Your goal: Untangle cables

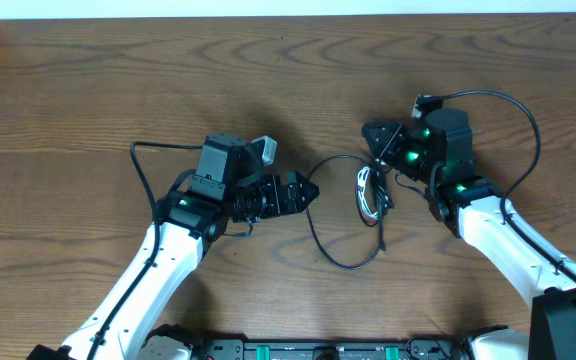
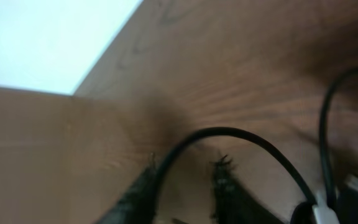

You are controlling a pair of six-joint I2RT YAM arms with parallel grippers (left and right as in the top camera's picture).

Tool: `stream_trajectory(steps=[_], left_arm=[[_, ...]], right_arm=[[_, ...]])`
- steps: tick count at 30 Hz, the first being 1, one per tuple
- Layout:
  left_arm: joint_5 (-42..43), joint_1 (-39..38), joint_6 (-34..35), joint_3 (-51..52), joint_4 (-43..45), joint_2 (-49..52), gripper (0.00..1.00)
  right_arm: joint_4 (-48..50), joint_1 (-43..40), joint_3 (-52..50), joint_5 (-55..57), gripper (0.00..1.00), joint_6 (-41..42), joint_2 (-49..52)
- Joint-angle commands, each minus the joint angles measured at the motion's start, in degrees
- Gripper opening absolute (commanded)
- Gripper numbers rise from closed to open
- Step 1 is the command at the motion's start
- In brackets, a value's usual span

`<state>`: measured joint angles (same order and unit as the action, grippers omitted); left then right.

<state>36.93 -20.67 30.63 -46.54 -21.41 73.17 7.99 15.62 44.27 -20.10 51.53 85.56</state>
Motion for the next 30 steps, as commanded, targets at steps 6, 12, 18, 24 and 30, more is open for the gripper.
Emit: stream_trajectory(steps=[6,12,18,24,30], left_arm=[[-3.17,0.13,-0.94,-0.57,-0.20,-0.42,0.96],[-3.56,0.13,1.42,-0.57,0.57,-0.42,0.96],[-3.58,0.13,1.42,-0.57,0.94,-0.42,0.96],[-3.58,0.13,1.42,-0.57,1.09,-0.42,0.96],[-3.61,0.13,1.42,-0.57,1.11,-0.39,0.96]], right_arm=[[-18.78,0.35,1.38,0.04,0.75,-6.67,-4.87],[-36.92,0.35,1.38,12.31,0.99,-8.98,-9.70],[-49.99,0.35,1.38,24.72,0.99,-8.96,-14.21],[-61.22,0.35,1.42,37.75,0.99,-8.26,-16.37],[-64.35,0.35,1.79,31.74,0.95,-11.93,-18.60]])
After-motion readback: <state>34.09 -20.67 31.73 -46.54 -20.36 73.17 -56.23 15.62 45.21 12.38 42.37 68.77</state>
